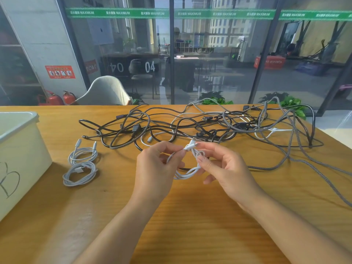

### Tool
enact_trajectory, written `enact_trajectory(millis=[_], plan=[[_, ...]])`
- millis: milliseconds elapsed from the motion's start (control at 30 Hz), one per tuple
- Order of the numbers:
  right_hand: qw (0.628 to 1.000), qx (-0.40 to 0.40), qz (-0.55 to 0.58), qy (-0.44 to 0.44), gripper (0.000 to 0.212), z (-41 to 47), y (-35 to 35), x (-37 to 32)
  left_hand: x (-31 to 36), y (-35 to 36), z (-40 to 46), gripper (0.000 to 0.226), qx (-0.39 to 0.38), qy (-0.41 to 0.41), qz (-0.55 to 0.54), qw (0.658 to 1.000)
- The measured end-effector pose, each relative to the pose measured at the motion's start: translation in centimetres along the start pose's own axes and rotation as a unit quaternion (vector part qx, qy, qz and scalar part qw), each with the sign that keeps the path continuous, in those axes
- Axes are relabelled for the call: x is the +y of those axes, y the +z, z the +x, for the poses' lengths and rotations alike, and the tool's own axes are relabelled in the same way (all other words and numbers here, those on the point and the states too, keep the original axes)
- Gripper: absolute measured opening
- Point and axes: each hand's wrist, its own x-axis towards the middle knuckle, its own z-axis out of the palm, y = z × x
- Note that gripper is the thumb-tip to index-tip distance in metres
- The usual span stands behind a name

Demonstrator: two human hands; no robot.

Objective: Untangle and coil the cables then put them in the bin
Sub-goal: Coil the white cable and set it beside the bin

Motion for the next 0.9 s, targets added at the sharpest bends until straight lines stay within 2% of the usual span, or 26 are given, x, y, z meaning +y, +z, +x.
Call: enact_trajectory(millis=[200,333,467,567,733,900], plan=[[0.999,-0.02,0.031,0.006,0.039,0.0,0.2,0.1,-0.1,-0.2,0.2,0.012,0.037,0.005,-0.038,0.999],[0.998,0.004,0.057,0.021,0.04,0.3,-0.2,0.4,-0.4,-0.1,0.2,0.008,-0.011,-0.013,-0.033,0.999],[0.997,0.031,0.056,0.04,0.037,0.7,-0.7,1.0,-0.7,0.2,0.2,0.034,-0.081,-0.013,-0.02,0.996],[0.997,0.032,0.056,0.049,0.037,0.8,-0.6,1.2,-1.0,0.4,0.2,0.04,-0.077,-0.01,-0.023,0.997],[0.999,0.035,0.011,0.019,0.036,0.4,-0.4,0.9,-1.0,0.2,0.2,0.031,-0.04,-0.055,-0.053,0.996],[0.999,0.024,-0.035,0.003,0.04,0.3,-0.4,0.8,-1.2,0.2,0.2,0.02,-0.047,-0.072,-0.062,0.994]])
